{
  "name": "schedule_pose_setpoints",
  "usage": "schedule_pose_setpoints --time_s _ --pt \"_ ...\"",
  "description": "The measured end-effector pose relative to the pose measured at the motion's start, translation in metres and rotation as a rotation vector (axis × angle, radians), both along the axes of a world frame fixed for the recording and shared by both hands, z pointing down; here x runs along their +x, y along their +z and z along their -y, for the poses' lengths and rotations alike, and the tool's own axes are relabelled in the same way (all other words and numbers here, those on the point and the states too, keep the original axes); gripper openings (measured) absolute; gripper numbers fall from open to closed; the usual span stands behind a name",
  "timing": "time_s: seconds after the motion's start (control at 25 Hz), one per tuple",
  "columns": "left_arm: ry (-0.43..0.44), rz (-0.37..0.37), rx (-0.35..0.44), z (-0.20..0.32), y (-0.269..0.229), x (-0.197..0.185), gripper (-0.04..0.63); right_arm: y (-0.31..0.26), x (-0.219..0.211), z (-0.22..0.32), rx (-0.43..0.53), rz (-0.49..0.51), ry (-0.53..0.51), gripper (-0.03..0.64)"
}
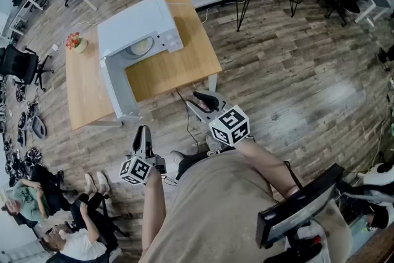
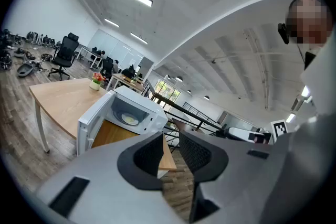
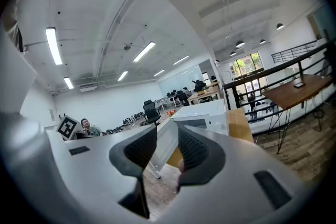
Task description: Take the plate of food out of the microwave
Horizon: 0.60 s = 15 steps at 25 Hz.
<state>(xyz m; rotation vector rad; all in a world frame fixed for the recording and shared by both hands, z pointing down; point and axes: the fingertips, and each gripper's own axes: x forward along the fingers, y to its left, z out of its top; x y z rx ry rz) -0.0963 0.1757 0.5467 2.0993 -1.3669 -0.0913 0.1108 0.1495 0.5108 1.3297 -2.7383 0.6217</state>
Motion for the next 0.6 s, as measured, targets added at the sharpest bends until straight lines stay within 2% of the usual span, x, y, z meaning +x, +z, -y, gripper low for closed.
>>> schedule_pose_setpoints --time_s 0.12,0.32,0.6 --pt "-0.009 0.005 -0.001 0.000 0.001 -0.002 0.098 0.002 0.001 0.000 -0.011 0.015 -0.003 0.135" --pt "-0.017 0.003 0.001 0.002 0.002 0.000 0.098 -0.006 0.000 0.002 -0.018 0.154 -0.035 0.137" --pt "0.002 -0.001 -0.019 0.002 0.008 -0.006 0.098 0.003 -0.015 0.007 -0.046 0.171 -0.048 0.137"
